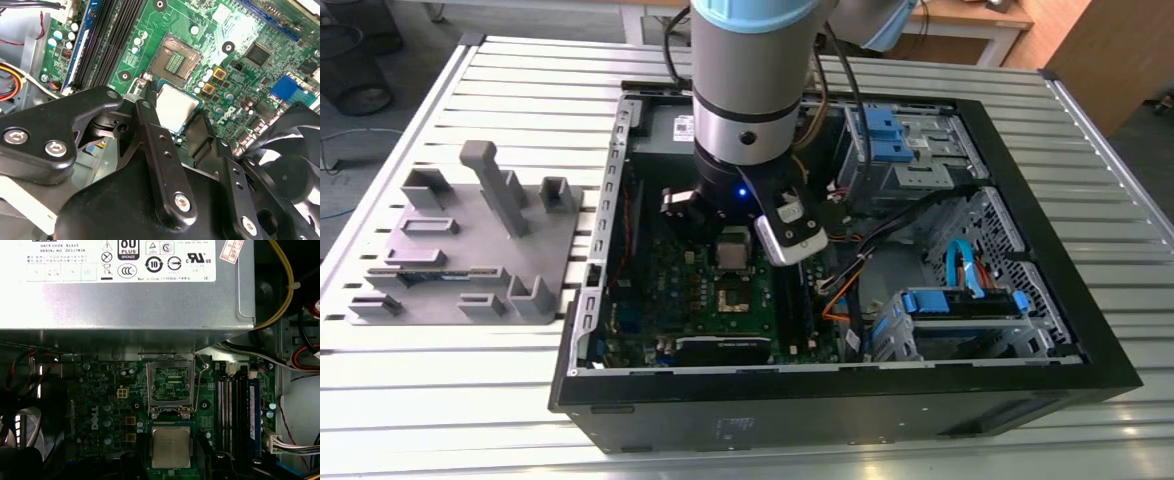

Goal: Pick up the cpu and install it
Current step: 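Place the cpu into insertion slot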

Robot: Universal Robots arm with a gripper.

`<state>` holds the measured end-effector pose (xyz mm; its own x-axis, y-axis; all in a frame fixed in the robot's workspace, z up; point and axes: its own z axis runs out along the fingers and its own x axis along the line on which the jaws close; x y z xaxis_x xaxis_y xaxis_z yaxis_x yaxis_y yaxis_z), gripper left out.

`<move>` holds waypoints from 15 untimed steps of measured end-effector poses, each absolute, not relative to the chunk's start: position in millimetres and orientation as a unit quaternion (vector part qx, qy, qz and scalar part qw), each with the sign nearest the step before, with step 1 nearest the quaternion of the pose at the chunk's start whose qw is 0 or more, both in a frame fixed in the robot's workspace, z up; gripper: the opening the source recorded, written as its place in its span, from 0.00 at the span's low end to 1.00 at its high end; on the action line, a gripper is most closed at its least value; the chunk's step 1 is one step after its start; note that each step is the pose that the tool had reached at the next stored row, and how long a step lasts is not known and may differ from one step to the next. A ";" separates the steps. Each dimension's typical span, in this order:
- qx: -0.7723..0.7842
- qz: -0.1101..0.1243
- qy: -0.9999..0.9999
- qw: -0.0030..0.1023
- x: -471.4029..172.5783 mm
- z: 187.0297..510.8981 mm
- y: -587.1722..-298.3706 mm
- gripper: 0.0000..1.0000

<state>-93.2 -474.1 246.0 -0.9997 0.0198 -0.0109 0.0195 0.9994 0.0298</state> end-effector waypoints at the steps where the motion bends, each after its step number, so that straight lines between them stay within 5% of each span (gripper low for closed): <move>1: 0.010 0.014 1.000 0.006 -93.2 244.8 -474.1 0.47; 15: 0.010 0.011 1.000 0.006 -93.2 241.3 -474.1 0.47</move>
